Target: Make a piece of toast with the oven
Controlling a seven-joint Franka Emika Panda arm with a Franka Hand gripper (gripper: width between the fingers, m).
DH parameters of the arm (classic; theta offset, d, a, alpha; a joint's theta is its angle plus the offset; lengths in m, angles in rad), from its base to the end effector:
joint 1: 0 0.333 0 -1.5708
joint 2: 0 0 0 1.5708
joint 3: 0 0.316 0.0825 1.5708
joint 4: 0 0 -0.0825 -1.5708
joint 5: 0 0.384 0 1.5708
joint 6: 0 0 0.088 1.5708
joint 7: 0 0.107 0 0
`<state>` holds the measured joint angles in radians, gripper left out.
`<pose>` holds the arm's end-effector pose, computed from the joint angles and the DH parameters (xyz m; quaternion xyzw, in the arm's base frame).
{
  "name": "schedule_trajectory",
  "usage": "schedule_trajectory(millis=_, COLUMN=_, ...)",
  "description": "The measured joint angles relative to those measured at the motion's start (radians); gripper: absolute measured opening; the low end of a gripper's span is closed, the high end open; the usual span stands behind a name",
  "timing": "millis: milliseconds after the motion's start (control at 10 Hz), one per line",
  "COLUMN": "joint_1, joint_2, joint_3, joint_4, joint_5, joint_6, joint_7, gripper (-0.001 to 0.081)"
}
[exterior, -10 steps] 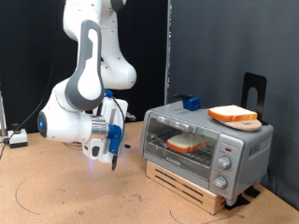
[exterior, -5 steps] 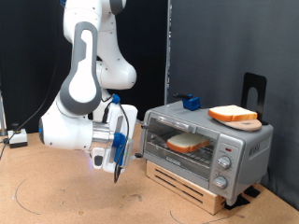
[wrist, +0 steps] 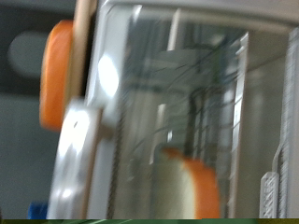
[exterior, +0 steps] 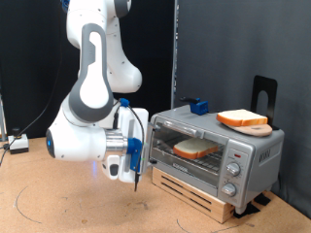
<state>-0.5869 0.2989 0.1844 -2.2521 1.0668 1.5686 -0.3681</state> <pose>0.4618 -0.0932 0.2434 -0.7428 0.2426 0.2016 0.5905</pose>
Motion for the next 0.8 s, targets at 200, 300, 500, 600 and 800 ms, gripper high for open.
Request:
schedule_trajectory(millis=200, joint_1=0.033, joint_2=0.017, joint_3=0.011, joint_4=0.019, joint_5=0.068, joint_6=0.128, joint_7=0.046, gripper=0.0809)
schedule_trajectory(millis=300, joint_1=0.031, joint_2=0.018, joint_3=0.011, joint_4=0.019, joint_5=0.063, joint_6=0.111, joint_7=0.044, gripper=0.0809)
schedule_trajectory(millis=500, joint_1=0.025, joint_2=0.036, joint_3=0.011, joint_4=0.048, joint_5=0.050, joint_6=0.033, joint_7=0.044, gripper=0.0809)
schedule_trajectory(millis=600, joint_1=0.029, joint_2=0.064, joint_3=0.015, joint_4=0.082, joint_5=0.050, joint_6=0.030, joint_7=0.055, gripper=0.0809)
schedule_trajectory(millis=800, joint_1=0.048, joint_2=0.138, joint_3=0.018, joint_4=0.162, joint_5=0.043, joint_6=0.031, joint_7=0.110, gripper=0.0809)
